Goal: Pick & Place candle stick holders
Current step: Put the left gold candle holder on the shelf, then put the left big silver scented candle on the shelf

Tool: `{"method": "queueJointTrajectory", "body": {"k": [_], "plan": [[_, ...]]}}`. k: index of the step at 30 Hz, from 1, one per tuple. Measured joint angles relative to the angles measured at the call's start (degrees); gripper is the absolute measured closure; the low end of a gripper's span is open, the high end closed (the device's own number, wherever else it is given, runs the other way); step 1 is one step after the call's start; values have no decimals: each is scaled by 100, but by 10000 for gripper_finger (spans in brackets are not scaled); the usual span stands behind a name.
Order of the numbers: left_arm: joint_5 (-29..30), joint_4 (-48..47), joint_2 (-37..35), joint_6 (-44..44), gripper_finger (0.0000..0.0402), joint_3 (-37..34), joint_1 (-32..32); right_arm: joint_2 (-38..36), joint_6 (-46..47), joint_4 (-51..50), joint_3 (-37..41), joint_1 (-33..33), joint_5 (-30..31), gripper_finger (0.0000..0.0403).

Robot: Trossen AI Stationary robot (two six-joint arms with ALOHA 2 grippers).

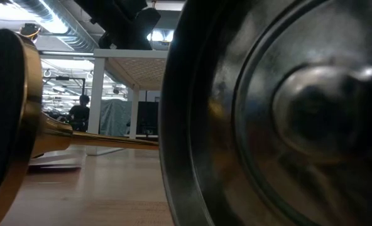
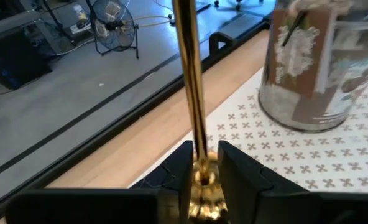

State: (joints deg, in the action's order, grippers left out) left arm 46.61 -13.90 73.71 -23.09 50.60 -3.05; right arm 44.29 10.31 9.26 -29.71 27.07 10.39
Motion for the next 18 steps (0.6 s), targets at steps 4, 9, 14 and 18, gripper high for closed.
{"method": "queueJointTrajectory", "body": {"k": [4, 9, 14, 18], "plan": [[19, 14, -95, -27, 313, 7, -88, 0, 0, 0, -1, 1, 0, 398], [1, -56, -338, -176, 289, 14, -259, 2, 22, -12, 0, 2, 0, 398], [0, -423, -648, -586, 275, 14, -541, 2, 29, -8, -2, 0, 2, 398], [-27, -926, -816, -1171, 272, 18, -963, 2, 37, -5, 0, 0, 2, 398]]}}
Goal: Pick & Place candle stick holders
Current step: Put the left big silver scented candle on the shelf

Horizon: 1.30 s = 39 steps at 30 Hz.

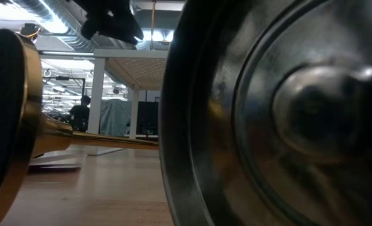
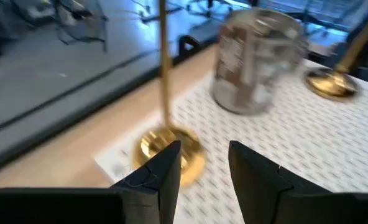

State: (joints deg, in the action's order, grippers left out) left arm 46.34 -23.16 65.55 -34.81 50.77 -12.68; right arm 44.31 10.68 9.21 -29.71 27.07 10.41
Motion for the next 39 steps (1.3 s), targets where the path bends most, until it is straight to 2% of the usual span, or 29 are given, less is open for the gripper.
{"method": "queueJointTrajectory", "body": {"k": [4, 9, 14, 18, 22, 29, 37, 39], "plan": [[-1, -445, -25, -653, 272, -1, -573, 0, 0, 14, 0, -2, 2, 398], [50, -436, 160, -1303, 272, 1, -1317, -9, -4, 153, 0, -6, 2, 398], [314, 175, 465, -1658, 272, 1, -1947, -11, 94, 251, 0, -7, -11, 398], [508, 921, 788, -1694, 274, 1, -2276, -11, 88, 236, 0, -7, -287, 398], [457, 1615, 1121, -1668, 272, 1, -2376, -14, 77, 269, -10, -9, -422, 398], [347, 2654, 1643, -1711, 274, 1, -2317, -17, -63, -279, -264, -11, -460, 398], [-535, 3516, 2090, -1657, 274, 3, -2123, -15, -92, -353, -267, -11, -463, 398], [-596, 3669, 2129, -1651, 274, 3, -2139, -15, -155, -266, -267, -11, -461, 398]]}}
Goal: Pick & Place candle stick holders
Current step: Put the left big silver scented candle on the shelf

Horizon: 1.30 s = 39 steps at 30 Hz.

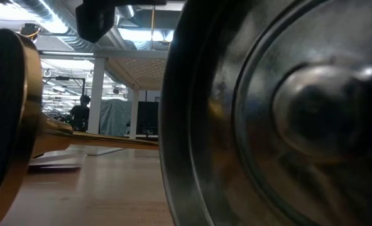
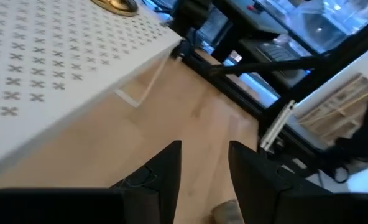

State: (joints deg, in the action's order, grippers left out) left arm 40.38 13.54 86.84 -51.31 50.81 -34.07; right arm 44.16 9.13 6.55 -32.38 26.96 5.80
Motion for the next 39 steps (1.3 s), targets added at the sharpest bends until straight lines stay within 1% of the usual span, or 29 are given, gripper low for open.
{"method": "queueJointTrajectory", "body": {"k": [5, 10, 13, 20, 23, 29, 34, 39], "plan": [[-8, 589, 34, 526, 272, 0, -191, -1, -84, 254, -3, 0, 0, 398], [12, 953, 34, 908, 274, 0, -341, -2, -101, 283, -4, 0, 0, 398], [46, 936, 34, 923, 274, 0, -349, 0, -101, 244, -4, 0, -15, 398], [62, 1060, 34, 880, 274, 0, -345, 0, -103, 116, -4, 9, -560, 398], [38, 1273, 34, 1120, 274, 9, -405, 0, -101, 72, -4, 9, -588, 398], [53, 1251, 34, 1716, 274, 232, -632, -43, -100, 137, -4, 9, -599, 398], [78, 1251, 38, 2159, 274, 348, -677, -146, 36, 147, -4, 9, -715, 398], [359, 1246, 395, 2350, 274, 350, -677, -239, 50, 140, -4, 9, -905, 398]]}}
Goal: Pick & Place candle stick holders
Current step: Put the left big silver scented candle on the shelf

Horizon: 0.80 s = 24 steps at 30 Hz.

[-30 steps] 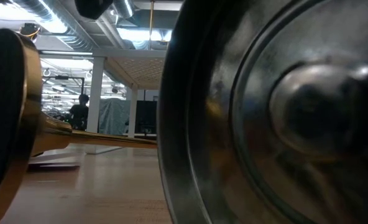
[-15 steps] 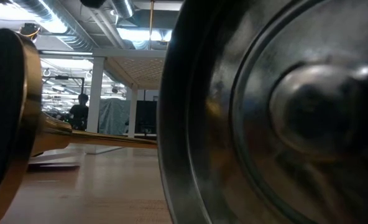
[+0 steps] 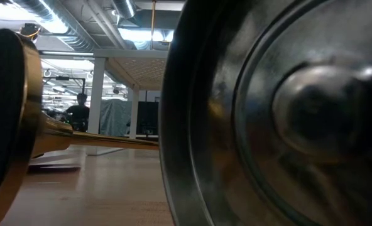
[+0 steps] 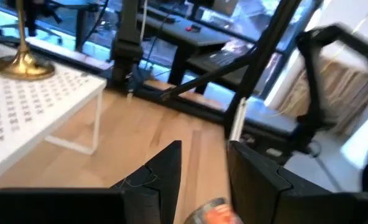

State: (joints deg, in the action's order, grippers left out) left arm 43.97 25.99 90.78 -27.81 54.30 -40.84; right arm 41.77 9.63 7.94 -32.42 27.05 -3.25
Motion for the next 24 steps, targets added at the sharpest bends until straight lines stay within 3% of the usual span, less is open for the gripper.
{"method": "queueJointTrajectory", "body": {"k": [2, 7, 11, 17, 21, 24], "plan": [[-53, -5, 236, -77, 274, 0, 32, -16, 0, -11, 0, 0, 0, 398], [-1010, -19, 623, -408, 274, 2, 174, -25, 0, -8, 0, -2, 2, 398], [-1134, -437, 702, -284, 274, 322, 205, -25, 0, -35, 0, -2, 2, 398], [-1137, -2832, 699, -626, 285, 1465, 77, -25, 2, -210, 0, 0, 2, 398], [-1366, -4604, 697, -1779, 300, 2055, -41, -25, 28, -337, 0, 0, 4, 398], [-1788, -5365, 696, -2865, 309, 2328, -109, -25, 44, -376, 0, 0, 4, 398]]}}
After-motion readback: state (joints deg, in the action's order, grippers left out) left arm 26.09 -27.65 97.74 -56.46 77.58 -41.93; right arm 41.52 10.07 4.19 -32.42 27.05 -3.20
